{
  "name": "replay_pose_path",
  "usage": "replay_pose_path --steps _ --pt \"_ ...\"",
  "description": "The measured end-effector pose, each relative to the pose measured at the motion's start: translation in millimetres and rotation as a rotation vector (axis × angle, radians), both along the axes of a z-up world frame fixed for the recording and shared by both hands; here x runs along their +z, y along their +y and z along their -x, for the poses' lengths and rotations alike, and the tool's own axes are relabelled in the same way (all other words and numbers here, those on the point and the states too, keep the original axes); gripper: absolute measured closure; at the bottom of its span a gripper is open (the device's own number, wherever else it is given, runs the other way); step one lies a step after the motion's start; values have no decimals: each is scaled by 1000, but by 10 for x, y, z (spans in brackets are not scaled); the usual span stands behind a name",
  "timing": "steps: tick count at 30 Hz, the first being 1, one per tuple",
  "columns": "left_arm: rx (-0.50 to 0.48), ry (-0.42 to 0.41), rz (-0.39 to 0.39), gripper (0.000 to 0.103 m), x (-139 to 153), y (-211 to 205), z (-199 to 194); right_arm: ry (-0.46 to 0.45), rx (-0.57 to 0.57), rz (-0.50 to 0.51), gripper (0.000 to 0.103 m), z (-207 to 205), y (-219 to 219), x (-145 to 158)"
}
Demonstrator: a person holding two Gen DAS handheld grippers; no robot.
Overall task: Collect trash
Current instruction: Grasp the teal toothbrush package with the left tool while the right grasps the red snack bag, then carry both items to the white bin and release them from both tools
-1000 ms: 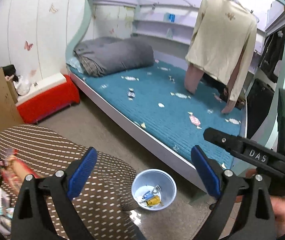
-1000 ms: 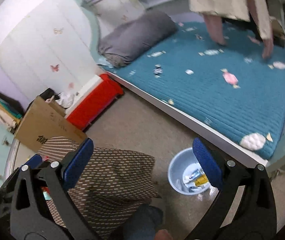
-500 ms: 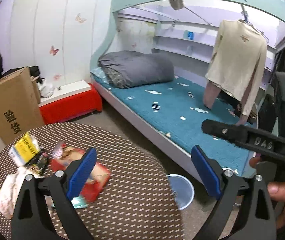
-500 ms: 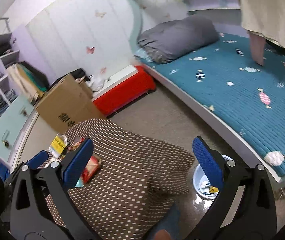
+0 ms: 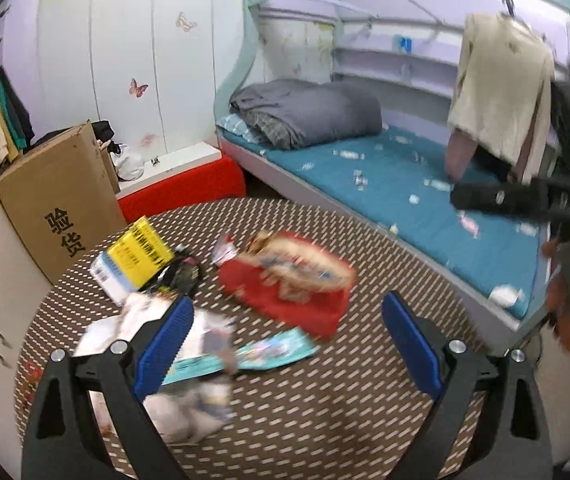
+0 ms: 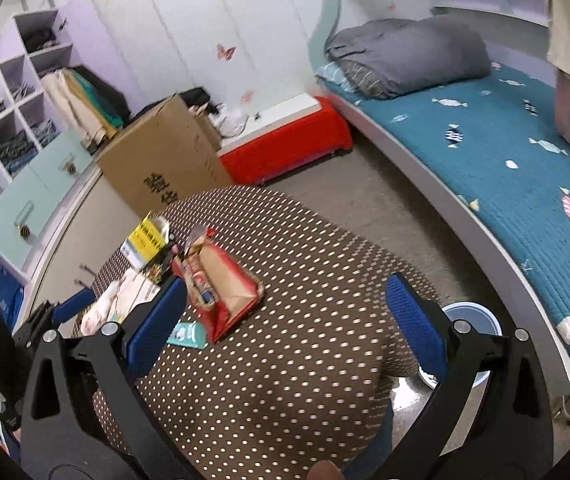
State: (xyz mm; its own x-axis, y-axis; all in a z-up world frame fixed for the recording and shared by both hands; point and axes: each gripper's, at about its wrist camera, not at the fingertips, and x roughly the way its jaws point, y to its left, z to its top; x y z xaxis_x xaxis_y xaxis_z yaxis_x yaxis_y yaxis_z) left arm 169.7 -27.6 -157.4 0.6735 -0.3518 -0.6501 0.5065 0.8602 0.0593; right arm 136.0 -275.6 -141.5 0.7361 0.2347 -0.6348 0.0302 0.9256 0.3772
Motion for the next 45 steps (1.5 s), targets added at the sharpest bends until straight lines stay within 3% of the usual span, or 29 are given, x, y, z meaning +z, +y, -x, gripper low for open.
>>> replay_pose_path --steps 13,15,17,19,20,24,25,26,30,35,45 --pt "-157 75 -269 10 -481 149 -262 97 123 26 6 -374 387 -392" --pt "-210 102 -300 22 -562 105 -282 114 147 24 6 -456 443 -459" --pt "-246 148 -311 43 -635 81 -327 135 196 28 6 -564 556 -550" --pt "-262 170 -342 51 -709 55 -340 146 231 39 6 -663 656 -623" --pt "-272 166 -359 61 -731 40 -325 153 240 44 6 -717 693 -654" --pt "-290 183 -342 67 -715 13 -276 162 266 42 7 -874 797 -798" --pt "-286 183 -338 67 -712 9 -259 156 271 32 11 -882 805 -811" --pt "-279 184 -332 67 -711 11 -251 155 254 49 28 -874 795 -814" --pt "-227 197 -294 68 -707 42 -203 147 255 3 38 -804 650 -798" --pt "-194 233 -233 74 -700 19 -176 120 206 -21 39 -529 335 -712" --pt "-232 251 -236 76 -783 -325 -14 110 89 -63 39 -154 -195 -655"
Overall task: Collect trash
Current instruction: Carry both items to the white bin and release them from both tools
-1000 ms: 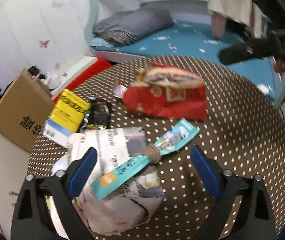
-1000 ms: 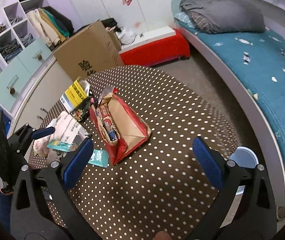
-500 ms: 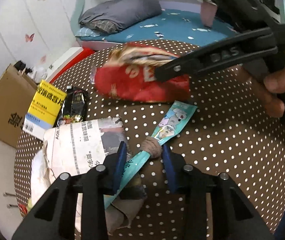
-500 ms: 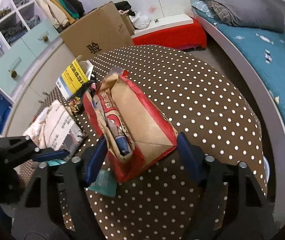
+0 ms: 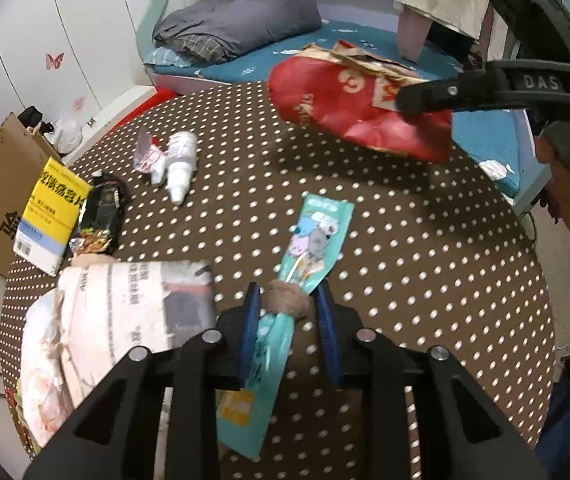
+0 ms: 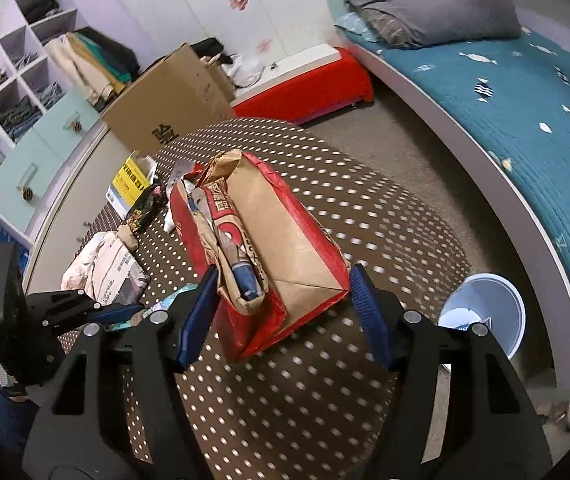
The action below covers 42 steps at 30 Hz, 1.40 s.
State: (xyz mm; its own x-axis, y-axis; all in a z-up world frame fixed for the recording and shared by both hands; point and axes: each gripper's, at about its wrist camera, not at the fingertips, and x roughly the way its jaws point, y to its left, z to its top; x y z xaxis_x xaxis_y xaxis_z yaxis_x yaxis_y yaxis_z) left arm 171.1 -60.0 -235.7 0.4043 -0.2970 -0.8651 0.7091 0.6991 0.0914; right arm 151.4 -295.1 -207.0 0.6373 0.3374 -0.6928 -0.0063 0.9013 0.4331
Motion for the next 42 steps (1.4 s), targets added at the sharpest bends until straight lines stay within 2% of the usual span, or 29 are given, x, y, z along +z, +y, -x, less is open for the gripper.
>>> replay_pose_path --steps 1,2,6,10,15,21,31,36,42 --pt "-2 8 10 82 -2 -23 -4 0 -4 -4 39 13 -2 5" --pt "-4 18 22 84 -13 -38 -38 -4 -9 -10 39 37 -29 13" --pt "14 34 59 84 -11 -109 27 -25 -19 -27 39 103 -79 62" --pt "89 44 141 84 63 -33 37 -45 -41 -28 39 157 -143 129" --pt "164 12 211 84 225 8 14 -83 -83 -30 39 227 -254 280" --pt "219 -46 290 84 528 -161 -38 -158 -145 -22 39 376 -454 553" --pt "179 -72 430 84 913 -758 -94 -235 -317 -27 39 723 -1188 825" --pt "149 -64 464 84 969 -1137 -66 -219 -419 -10 39 900 -1547 767" --pt "124 -39 483 84 946 -1571 -40 -171 -525 -30 39 1078 -1967 532"
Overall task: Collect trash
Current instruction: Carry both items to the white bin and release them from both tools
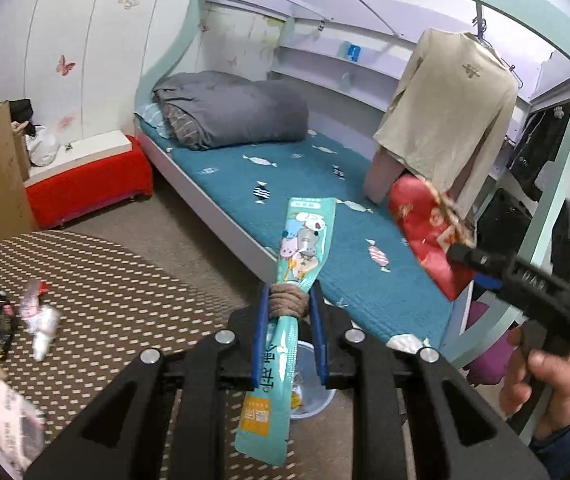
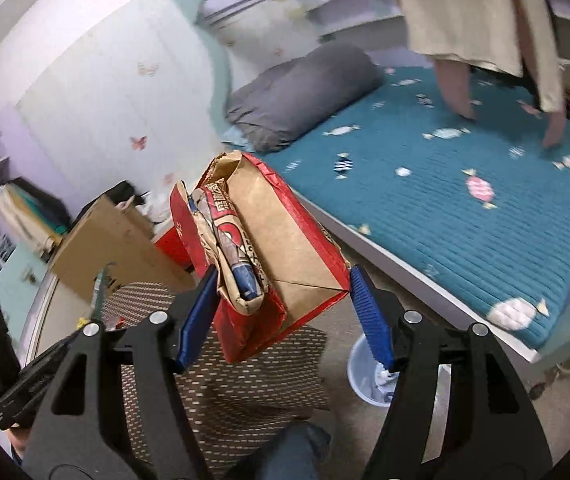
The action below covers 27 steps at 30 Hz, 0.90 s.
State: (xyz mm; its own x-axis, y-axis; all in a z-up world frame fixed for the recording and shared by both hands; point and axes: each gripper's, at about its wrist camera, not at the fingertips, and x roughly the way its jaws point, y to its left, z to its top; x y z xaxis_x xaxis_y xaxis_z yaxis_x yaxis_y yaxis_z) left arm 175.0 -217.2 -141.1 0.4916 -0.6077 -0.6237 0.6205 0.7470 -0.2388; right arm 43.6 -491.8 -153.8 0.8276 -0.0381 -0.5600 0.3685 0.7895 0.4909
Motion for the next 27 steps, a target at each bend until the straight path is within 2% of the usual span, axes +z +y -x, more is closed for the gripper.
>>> replay_pose_path --steps 7,15,25,27 --pt "-54 37 -18 84 -223 -618 15 69 -83 -62 39 10 -388 -450" --pt "-77 138 -106 84 -807 -1263 -138 169 -123 -155 38 -183 -659 -1082" --pt "-78 264 -198 84 -1462 -1695 -357 271 -145 -244 38 -397 -759 -1717" --pt "-80 284 -213 83 -1574 -1768 -390 284 -146 -274 34 -430 -818 -1841"
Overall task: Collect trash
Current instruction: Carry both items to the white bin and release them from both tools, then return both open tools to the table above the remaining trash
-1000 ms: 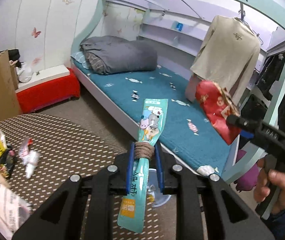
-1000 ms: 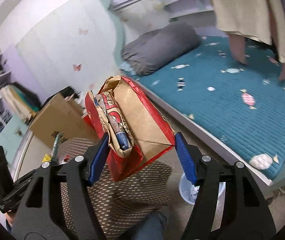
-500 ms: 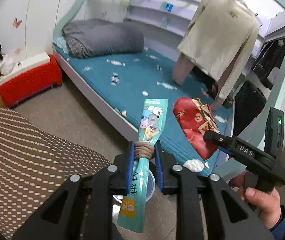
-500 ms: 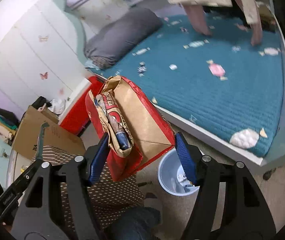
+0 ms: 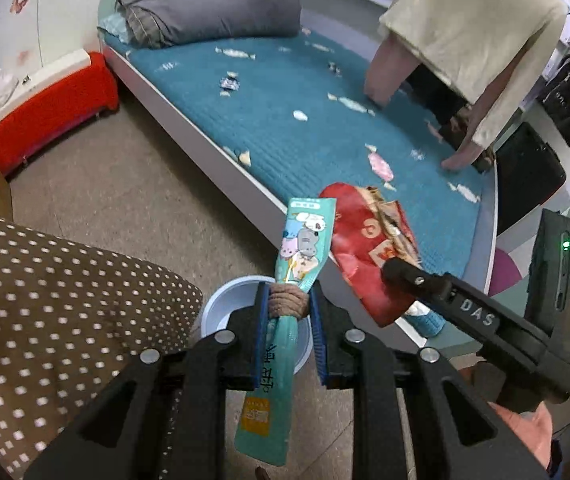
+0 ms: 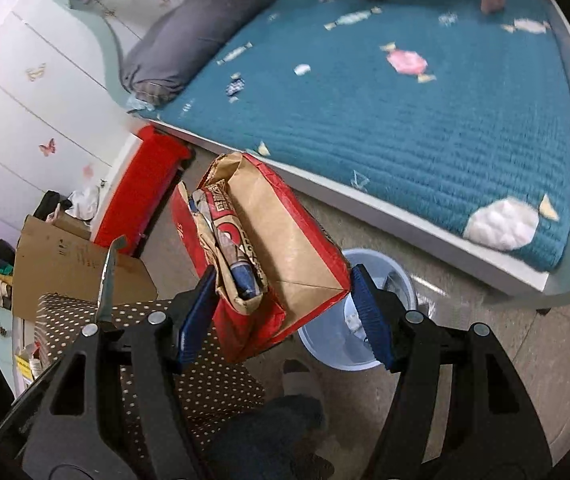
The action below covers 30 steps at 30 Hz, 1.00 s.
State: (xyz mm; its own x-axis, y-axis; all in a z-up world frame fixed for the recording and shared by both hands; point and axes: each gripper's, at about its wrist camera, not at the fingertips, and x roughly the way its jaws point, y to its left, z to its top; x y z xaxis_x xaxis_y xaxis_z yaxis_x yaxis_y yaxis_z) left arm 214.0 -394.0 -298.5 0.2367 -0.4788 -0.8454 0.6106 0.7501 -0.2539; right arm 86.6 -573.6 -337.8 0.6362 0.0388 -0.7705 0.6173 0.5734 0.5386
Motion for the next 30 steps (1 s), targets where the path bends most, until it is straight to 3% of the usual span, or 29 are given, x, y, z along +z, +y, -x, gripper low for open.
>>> replay_pose_path --steps 1,3,4,5,6,7,16,22,30 --pt "-1 13 -2 82 -53 -26 -14 7 -5 -28 34 -10 -30 -96" --pt "-17 56 -26 58 -195 -115 -69 26 -14 -63 29 -34 -65 -232" --pt "-9 65 -40 25 -247 -113 -87 35 -20 -81 26 -41 -81 -296" --pt "9 64 -50 13 -285 -117 -110 32 -24 -113 16 -44 -102 -378" --pt "23 60 -56 13 -318 -104 -134 37 -30 -139 8 -39 -114 -440" --pt "25 62 -63 13 -334 -101 -140 51 -40 -156 7 -22 -121 -488" --pt "52 -28 -109 12 -136 90 -112 62 -64 -94 6 197 -11 -353" --pt "40 -77 -81 11 130 239 46 14 -86 -23 6 334 68 12" --pt "19 -195 -5 11 683 493 369 -102 -63 83 6 406 382 778"
